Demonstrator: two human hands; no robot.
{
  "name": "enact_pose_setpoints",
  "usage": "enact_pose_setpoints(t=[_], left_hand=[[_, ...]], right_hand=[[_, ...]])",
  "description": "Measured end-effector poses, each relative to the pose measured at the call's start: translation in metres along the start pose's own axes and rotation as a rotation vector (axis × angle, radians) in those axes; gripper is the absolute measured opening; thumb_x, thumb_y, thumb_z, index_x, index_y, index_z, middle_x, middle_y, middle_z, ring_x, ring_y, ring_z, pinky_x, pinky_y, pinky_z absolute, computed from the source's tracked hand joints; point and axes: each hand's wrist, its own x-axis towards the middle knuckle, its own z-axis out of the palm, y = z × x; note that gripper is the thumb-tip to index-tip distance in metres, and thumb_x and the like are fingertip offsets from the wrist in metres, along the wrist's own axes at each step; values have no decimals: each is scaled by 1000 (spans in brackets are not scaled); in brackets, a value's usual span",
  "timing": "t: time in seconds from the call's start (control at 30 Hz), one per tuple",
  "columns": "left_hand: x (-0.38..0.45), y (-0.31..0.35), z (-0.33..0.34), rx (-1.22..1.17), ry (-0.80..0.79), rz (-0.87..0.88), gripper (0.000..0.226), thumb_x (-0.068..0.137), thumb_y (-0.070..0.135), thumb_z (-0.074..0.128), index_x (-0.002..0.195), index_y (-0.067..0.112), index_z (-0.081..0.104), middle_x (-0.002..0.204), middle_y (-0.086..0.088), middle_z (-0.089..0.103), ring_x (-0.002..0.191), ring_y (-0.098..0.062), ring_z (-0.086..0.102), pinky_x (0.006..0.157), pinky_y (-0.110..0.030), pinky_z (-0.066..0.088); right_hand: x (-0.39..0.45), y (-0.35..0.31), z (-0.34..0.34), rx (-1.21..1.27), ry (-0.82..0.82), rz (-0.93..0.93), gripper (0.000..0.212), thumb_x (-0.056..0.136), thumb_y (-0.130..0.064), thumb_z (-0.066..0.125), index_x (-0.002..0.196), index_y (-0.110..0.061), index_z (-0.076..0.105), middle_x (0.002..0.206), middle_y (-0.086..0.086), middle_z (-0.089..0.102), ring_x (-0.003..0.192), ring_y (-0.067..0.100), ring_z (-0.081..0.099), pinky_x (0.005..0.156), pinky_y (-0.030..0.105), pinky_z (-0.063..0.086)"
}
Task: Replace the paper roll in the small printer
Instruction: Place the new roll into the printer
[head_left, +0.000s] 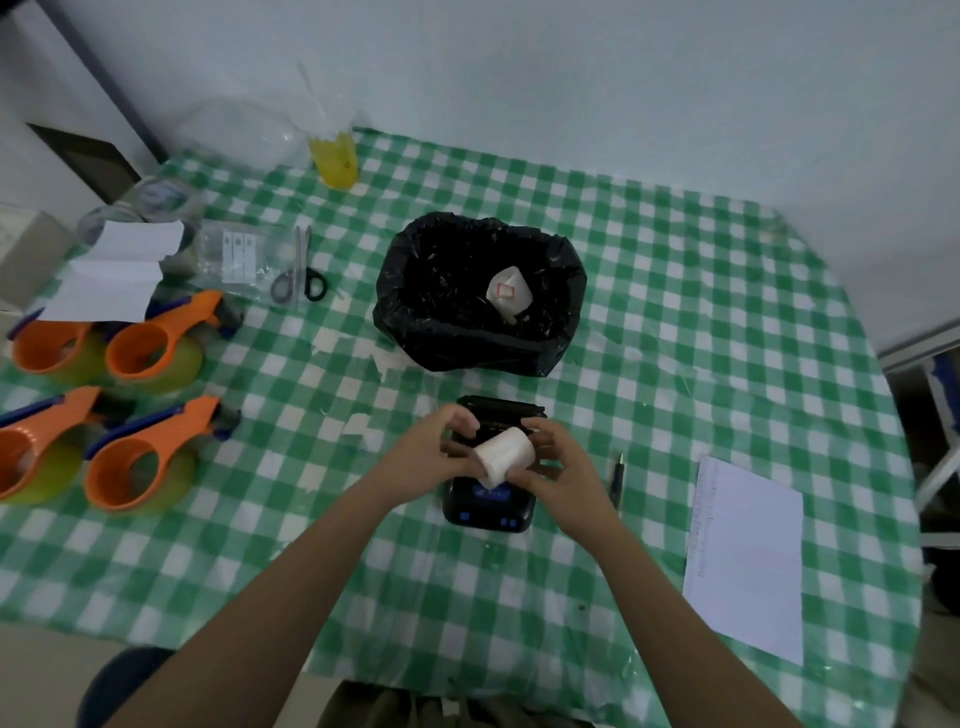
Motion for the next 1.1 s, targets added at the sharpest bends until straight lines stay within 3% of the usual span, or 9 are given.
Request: enact_pose_setpoints(t=[0.13,0.3,0.47,0.53,0.67,0.83,0.93,1.0,1.1], left_hand=[[9,-11,14,119,164,83,26,80,0,63,105,7,63,108,-10,63,102,-21,59,78,-9,46],[21,-26,22,429,269,160,31,86,2,55,115,9,63,118,-11,67,110,-30,53,97,-32,38],[24,-34,29,548,273,222,32,80,3,45,100,7,70,96,-15,74,83,-38,60,78,-44,52],[27,-37,30,573,275,209,32,79,3,44,96,8,70,90,-14,75,79,-37,58,72,-47,52],[29,-34,28,612,212,163,38,82,7,39,109,11,64,104,-11,72,92,-37,53,82,-44,46],[28,-34,19,540,92,126,43,80,6,35,115,9,61,111,-15,69,94,-36,57,87,-44,46],[23,-31,10,418,270,134,35,76,2,38,92,0,69,97,-20,71,90,-33,62,82,-42,52],[19,-24,5,415,444,150,33,75,6,35,80,1,67,90,-18,67,89,-31,59,77,-42,51],[23,-7,6,542,460,273,36,74,2,35,99,5,61,103,-15,58,99,-30,51,85,-37,45]], right_hand=[[6,11,20,-129,214,39,42,80,-14,70,118,-23,55,111,-2,62,97,13,57,82,28,50],[13,22,37,-369,362,48,36,78,-25,71,111,-26,59,100,-2,65,99,20,49,82,31,38],[17,38,41,-665,404,-33,30,74,-30,75,102,-23,65,87,-2,72,93,27,51,72,29,18],[20,45,40,-792,427,-100,28,67,-28,80,92,-23,69,83,-1,71,89,24,48,73,31,26],[26,47,37,-810,474,-190,21,64,-22,83,82,-21,74,85,2,66,88,19,38,69,34,39],[30,49,33,-768,336,-253,9,72,-17,74,80,-15,71,83,0,68,85,25,57,76,32,40],[30,49,31,-783,286,-298,3,75,-16,71,77,-16,70,82,-2,68,88,16,49,77,25,33],[29,45,30,-782,256,-296,1,76,-15,71,76,-15,70,81,-2,69,86,20,55,76,29,40],[26,39,29,-785,226,-314,2,74,-13,71,76,-13,72,77,-1,71,79,27,62,69,37,50]])
